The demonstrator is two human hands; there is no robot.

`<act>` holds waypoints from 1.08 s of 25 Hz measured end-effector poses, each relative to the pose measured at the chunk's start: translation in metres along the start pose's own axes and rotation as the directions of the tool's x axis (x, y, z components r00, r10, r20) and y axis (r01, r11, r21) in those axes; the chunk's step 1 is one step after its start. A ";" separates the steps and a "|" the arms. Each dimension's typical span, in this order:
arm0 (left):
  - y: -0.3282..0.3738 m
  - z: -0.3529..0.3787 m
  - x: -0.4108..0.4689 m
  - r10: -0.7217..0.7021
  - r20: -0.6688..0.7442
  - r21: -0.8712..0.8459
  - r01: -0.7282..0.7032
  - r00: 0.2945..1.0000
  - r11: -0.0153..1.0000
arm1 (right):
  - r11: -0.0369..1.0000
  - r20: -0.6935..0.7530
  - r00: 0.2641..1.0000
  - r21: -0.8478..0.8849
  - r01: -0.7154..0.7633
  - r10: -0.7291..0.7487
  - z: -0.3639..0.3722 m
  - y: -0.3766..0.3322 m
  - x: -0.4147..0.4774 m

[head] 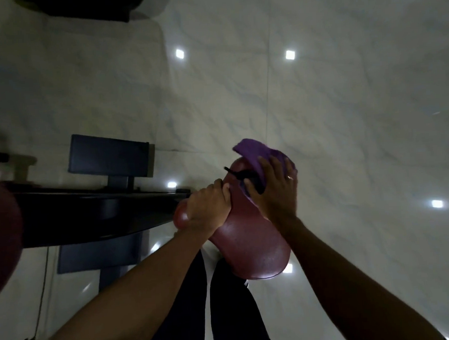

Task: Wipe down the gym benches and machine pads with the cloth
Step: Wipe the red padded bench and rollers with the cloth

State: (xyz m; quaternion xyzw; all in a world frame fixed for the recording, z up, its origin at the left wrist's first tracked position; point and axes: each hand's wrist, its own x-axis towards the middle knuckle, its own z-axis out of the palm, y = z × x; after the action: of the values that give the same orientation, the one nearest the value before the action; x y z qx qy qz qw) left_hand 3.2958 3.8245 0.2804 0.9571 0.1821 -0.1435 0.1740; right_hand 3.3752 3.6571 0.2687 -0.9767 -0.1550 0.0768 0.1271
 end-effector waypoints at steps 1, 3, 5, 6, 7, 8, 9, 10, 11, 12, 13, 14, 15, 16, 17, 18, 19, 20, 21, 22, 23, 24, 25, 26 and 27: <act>0.000 0.000 0.000 0.003 -0.007 0.016 -0.002 1.000 1.000 | 0.995 0.007 0.996 0.043 -0.092 0.092 -0.005 0.008 -0.012; 0.001 -0.001 -0.001 0.004 -0.021 0.043 -0.003 1.000 0.999 | 0.959 0.055 0.960 0.051 -0.278 0.275 -0.005 0.000 -0.021; 0.001 0.002 0.000 0.008 -0.035 0.061 -0.006 0.999 0.998 | 0.966 0.083 0.963 -0.025 -0.256 0.257 -0.001 -0.029 -0.011; 0.000 0.004 0.001 0.011 -0.042 0.057 -0.009 0.999 0.998 | 0.989 0.103 0.984 -0.044 -0.145 0.148 0.003 -0.040 -0.001; -0.001 0.007 0.002 0.015 -0.049 0.050 -0.013 0.999 0.999 | 0.999 0.132 0.991 -0.048 0.007 0.000 0.007 -0.043 0.010; -0.003 0.009 0.002 0.017 -0.049 0.045 -0.015 0.999 0.999 | 0.988 0.155 0.978 -0.046 0.146 -0.137 0.009 -0.041 0.021; -0.004 0.010 0.002 0.015 -0.051 0.047 -0.013 0.999 0.999 | 0.974 0.172 0.962 -0.049 0.223 -0.211 0.010 -0.032 0.035; -0.003 0.009 0.003 0.003 -0.051 0.045 -0.001 0.999 0.999 | 0.972 0.179 0.959 -0.049 0.230 -0.218 0.008 -0.020 0.052; -0.002 0.008 0.004 -0.010 -0.051 0.039 0.012 0.999 0.999 | 0.985 0.171 0.972 -0.035 0.167 -0.159 0.004 -0.010 0.065; 0.000 0.006 0.004 -0.020 -0.049 0.027 0.022 0.999 0.999 | 0.998 0.160 0.985 0.000 0.063 -0.063 0.001 -0.001 0.073; 0.001 0.005 0.004 -0.026 -0.044 0.019 0.027 0.999 0.999 | 0.998 0.147 0.989 0.049 -0.029 0.022 -0.001 0.005 0.072; 0.002 0.005 0.004 -0.029 -0.043 0.014 0.030 0.999 0.999 | 0.990 0.131 0.988 0.103 -0.100 0.086 -0.002 0.009 0.063; 0.002 0.004 0.004 -0.031 -0.041 0.012 0.031 0.999 0.999 | 0.972 0.118 0.981 0.161 -0.171 0.152 -0.004 0.013 0.048; 0.001 0.004 0.005 -0.033 -0.035 0.009 0.033 0.999 0.999 | 0.937 0.123 0.964 0.234 -0.259 0.236 -0.007 0.017 0.031; 0.001 0.003 0.004 -0.039 -0.028 0.007 0.039 0.999 0.999 | 0.880 0.144 0.933 0.311 -0.360 0.331 -0.009 0.022 0.013; 0.000 0.004 0.004 -0.044 -0.022 0.005 0.044 0.999 0.999 | 0.819 0.165 0.896 0.364 -0.444 0.412 -0.012 0.026 0.001; 0.001 0.004 0.003 -0.049 -0.017 0.003 0.049 0.999 0.999 | 0.782 0.180 0.868 0.378 -0.495 0.462 -0.012 0.027 -0.004; 0.001 0.004 0.004 -0.051 -0.017 0.004 0.051 0.999 0.999 | 0.775 0.188 0.853 0.358 -0.521 0.487 -0.009 0.026 0.001; 0.001 0.005 0.005 -0.050 -0.019 0.012 0.050 0.999 0.999 | 0.790 0.181 0.853 0.321 -0.522 0.490 -0.006 0.021 0.010; 0.001 0.006 0.005 -0.051 -0.023 0.017 0.051 0.998 0.999 | 0.825 0.170 0.865 0.262 -0.502 0.472 -0.002 0.014 0.020; 0.002 0.007 0.005 -0.054 -0.029 0.020 0.055 0.998 0.998 | 0.864 0.154 0.884 0.194 -0.465 0.441 0.000 0.005 0.026; 0.002 0.007 0.004 -0.058 -0.032 0.022 0.059 0.998 0.998 | 0.903 0.131 0.912 0.143 -0.405 0.389 0.003 -0.004 0.027; 0.003 0.006 0.005 -0.061 -0.032 0.016 0.061 0.998 0.998 | 0.938 0.099 0.942 0.109 -0.329 0.319 0.003 -0.010 0.021; 0.003 0.005 0.006 -0.066 -0.025 0.007 0.066 0.998 0.998 | 0.964 0.074 0.968 0.094 -0.247 0.241 0.003 -0.014 0.009; 0.003 0.004 0.006 -0.076 -0.015 0.001 0.076 0.997 0.997 | 0.984 0.056 0.988 0.093 -0.149 0.145 0.004 -0.014 -0.008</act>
State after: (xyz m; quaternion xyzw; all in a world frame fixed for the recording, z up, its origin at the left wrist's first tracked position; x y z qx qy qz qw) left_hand 3.3014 3.8222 0.2757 0.9506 0.2198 -0.1428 0.1662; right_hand 3.3624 3.6685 0.2699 -0.9759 -0.0816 0.1174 0.1646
